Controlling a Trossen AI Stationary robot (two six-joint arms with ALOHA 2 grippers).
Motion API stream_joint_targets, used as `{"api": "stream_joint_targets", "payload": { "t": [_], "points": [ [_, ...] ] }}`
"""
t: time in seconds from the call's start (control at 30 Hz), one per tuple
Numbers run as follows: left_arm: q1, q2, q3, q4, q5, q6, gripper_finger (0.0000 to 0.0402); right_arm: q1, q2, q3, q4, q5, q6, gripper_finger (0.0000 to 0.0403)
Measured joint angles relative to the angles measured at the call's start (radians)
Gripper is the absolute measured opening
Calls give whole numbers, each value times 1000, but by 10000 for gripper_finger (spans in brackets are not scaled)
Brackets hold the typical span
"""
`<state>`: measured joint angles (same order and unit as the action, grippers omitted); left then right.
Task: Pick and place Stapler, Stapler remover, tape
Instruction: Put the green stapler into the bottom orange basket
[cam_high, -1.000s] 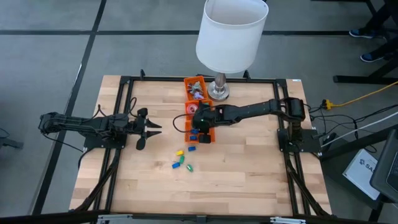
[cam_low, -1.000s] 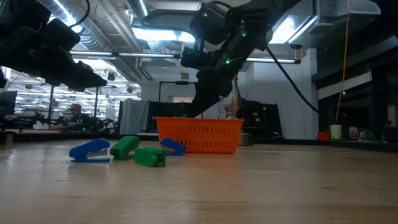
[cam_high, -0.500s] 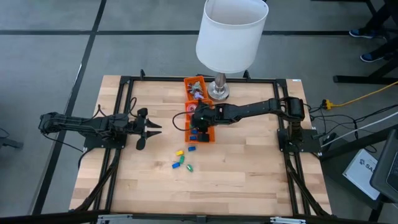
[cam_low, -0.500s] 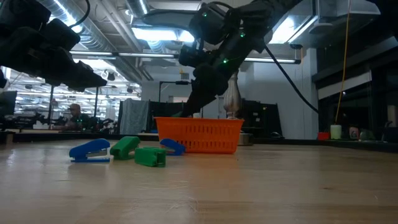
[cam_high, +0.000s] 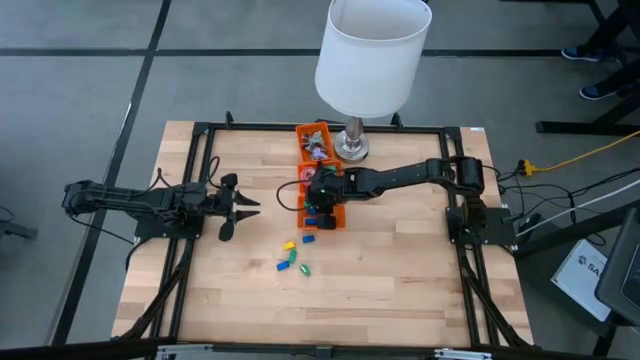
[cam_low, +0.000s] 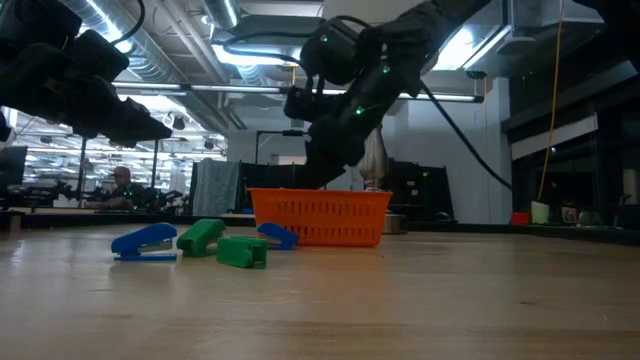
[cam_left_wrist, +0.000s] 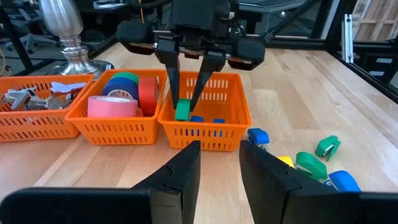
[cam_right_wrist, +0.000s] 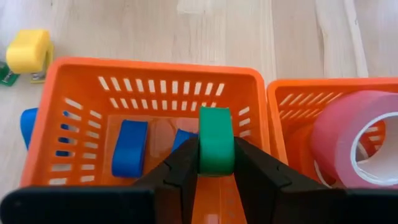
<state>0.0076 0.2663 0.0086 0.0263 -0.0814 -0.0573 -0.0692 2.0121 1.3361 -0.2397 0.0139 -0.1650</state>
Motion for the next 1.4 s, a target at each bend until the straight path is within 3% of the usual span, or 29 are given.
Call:
{"api": "stream_joint_targets", "payload": {
  "t": [1.4],
  "points": [
    [0, 0, 0, -1, -4, 0, 109, -32, 0, 0, 2, -80, 26, 102]
  ]
}}
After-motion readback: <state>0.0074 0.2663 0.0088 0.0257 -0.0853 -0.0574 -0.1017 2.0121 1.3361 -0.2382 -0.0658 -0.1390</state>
